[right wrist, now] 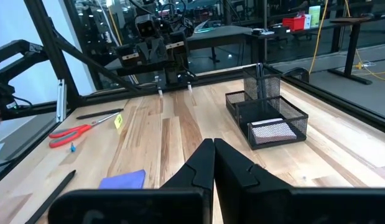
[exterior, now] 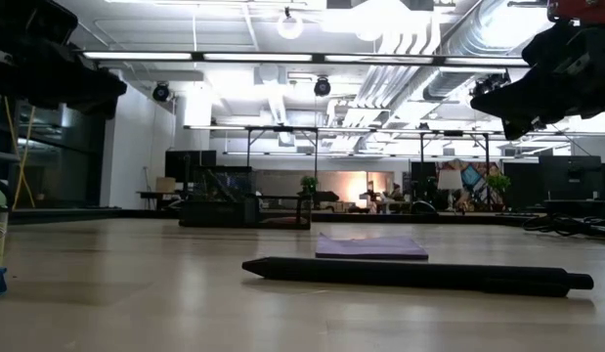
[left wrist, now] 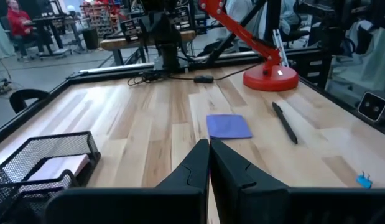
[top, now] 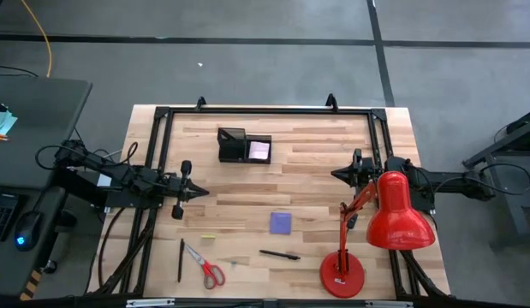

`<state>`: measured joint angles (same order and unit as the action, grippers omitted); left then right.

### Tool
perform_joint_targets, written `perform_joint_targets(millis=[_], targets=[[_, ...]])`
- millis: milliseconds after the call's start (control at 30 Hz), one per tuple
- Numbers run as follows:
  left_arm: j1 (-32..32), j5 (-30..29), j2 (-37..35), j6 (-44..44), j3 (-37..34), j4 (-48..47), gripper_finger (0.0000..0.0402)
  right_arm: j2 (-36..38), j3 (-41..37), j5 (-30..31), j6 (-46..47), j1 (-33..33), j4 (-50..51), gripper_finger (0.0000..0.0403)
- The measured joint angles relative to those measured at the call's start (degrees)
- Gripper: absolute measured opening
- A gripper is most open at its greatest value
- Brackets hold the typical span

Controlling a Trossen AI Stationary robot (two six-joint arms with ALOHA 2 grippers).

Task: Pick and place office supplies into organizer
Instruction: Put the yellow eraser into the black desk organizer

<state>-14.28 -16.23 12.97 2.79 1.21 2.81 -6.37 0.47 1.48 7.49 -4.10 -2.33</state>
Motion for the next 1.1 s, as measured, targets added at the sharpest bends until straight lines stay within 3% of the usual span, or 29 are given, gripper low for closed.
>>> perform_joint_targets(millis=[400, 700, 900, 1100], targets=[[0.0, 0.8, 0.0, -0.9, 0.0, 1.0, 0.0001, 0.0, 0.0, 0.0, 0.0, 0.0, 0.0, 0.0003], [0.0, 5.3, 0.1, -11.6, 0.5, -2.2, 0.0001, 0.0, 0.0, 0.0, 0.0, 0.0, 0.0, 0.0003], [0.0, 9.1, 2.1, -10.9, 13.0, -14.1, 0.0001, 0.0, 0.0, 0.0, 0.0, 0.0, 0.0, 0.0003], [0.0, 0.8, 9.7, -11.4, 23.9, -28.6, 0.0001, 0.0, 0.0, 0.0, 0.0, 0.0, 0.0, 0.0002]])
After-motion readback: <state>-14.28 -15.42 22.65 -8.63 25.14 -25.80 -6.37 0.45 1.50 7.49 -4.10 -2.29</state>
